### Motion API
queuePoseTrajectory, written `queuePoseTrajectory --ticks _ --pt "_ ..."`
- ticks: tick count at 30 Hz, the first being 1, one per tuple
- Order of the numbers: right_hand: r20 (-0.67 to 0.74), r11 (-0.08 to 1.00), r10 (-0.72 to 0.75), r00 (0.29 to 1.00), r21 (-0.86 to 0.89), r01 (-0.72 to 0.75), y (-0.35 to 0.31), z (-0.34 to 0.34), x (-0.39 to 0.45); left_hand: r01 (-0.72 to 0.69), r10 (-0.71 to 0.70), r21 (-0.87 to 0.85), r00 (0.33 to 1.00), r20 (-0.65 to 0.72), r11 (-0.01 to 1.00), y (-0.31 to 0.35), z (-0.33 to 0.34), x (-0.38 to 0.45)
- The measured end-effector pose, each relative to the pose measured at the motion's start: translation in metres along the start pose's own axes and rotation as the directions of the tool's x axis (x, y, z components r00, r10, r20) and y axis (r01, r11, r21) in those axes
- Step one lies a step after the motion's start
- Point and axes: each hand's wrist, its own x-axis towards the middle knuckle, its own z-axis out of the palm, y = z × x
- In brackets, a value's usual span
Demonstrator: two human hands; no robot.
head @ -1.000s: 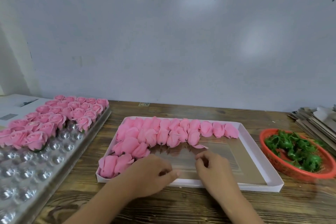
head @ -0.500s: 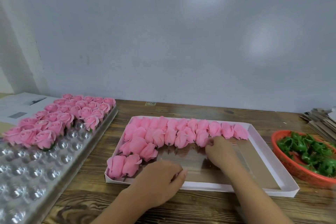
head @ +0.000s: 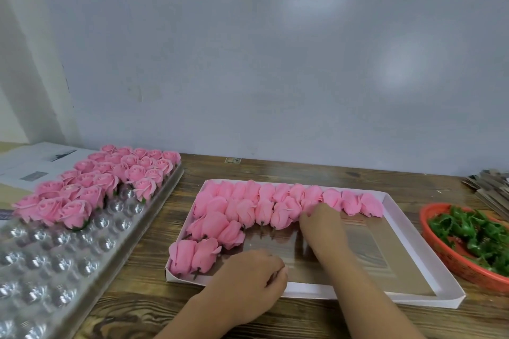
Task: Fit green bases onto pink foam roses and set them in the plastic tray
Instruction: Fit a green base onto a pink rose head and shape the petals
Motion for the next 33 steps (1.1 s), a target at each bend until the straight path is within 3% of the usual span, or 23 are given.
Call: queuePoseTrajectory --ticks 6,10,12,14,17,20,24,27,29,33 --pt "-0.018 0.992 0.031 0.999 0.122 -0.029 0.003 -0.002 0.003 0.014 -0.014 -0.002 1.0 0.007 1.0 0.001 -0.003 0.0" --pt "0.031 0.944 0.16 0.987 0.287 -0.162 0.011 -0.016 0.006 0.028 -0.028 -0.017 1.0 0.005 0.999 0.0 -0.002 -0.001" --pt "0.097 0.849 0.207 0.974 0.476 -0.228 0.019 -0.024 0.0 0.054 -0.053 -0.049 0.999 0.005 0.997 -0.001 -0.002 0.0" --pt "0.223 0.688 0.179 0.958 0.668 -0.284 0.026 -0.033 -0.01 0.097 -0.096 -0.088 0.995 0.014 0.991 -0.001 -0.003 0.001" --pt "0.377 0.468 0.109 0.92 0.797 -0.382 0.033 -0.044 -0.025 0.214 -0.207 -0.234 0.977 0.057 0.948 0.001 -0.007 0.006" --pt "0.452 0.249 0.026 0.892 0.861 -0.444 0.029 -0.052 -0.04 0.287 -0.286 -0.485 0.955 0.078 0.826 0.007 -0.013 0.017" --pt "0.519 0.078 -0.287 0.805 0.851 -0.52 0.017 -0.058 -0.061 0.324 -0.256 -0.764 0.943 0.213 0.557 0.022 -0.026 0.031" --pt "0.557 0.109 -0.447 0.7 0.811 -0.575 0.01 -0.059 -0.072 0.302 -0.164 -0.886 0.952 0.26 0.352 0.031 -0.034 0.036" --pt "0.575 0.162 -0.484 0.66 0.8 -0.578 0.008 -0.058 -0.076 0.267 -0.137 -0.915 0.962 0.236 0.301 0.034 -0.035 0.037" --pt "0.569 0.182 -0.495 0.656 0.806 -0.563 0.01 -0.054 -0.078 0.192 -0.203 -0.948 0.969 0.142 0.254 0.039 -0.025 0.036"
